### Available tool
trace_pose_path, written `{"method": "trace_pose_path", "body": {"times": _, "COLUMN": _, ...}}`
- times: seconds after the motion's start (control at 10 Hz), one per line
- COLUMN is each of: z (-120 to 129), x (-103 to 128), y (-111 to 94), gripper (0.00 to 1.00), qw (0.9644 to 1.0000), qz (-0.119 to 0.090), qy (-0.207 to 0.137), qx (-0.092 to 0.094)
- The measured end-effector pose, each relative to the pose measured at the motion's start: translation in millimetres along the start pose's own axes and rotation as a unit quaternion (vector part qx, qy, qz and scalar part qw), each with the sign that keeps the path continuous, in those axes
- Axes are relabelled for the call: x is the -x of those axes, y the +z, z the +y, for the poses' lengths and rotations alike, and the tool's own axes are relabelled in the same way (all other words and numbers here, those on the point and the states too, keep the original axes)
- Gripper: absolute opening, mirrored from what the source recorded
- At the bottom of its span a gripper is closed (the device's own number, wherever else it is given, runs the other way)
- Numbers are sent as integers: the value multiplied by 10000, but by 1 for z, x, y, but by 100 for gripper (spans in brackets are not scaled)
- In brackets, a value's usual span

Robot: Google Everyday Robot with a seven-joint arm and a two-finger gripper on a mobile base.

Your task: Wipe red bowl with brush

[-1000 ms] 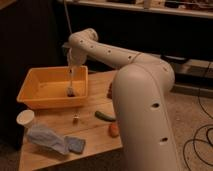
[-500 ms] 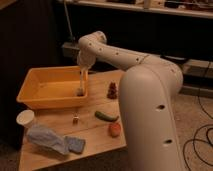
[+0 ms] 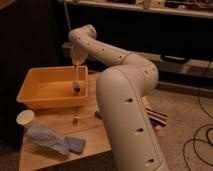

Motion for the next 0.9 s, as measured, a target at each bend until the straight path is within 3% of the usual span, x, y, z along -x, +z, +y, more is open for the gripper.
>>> {"method": "trace_pose_path", "body": {"times": 0.3, "z": 28, "x": -24, "y": -8, "gripper": 0, "qw": 9994, "qz": 70, "qy": -74, "qx": 317}}
{"method": "trace_pose_path", "body": {"times": 0.5, "z": 48, "x": -60, "y": -19, "gripper": 0, "qw": 9980, "qz": 167, "qy": -190, "qx": 584}}
{"method": "trace_pose_path", "body": {"times": 0.9, "z": 20, "x": -103, "y": -48, "gripper": 0, "qw": 9967, "qz": 171, "qy": -243, "qx": 752}}
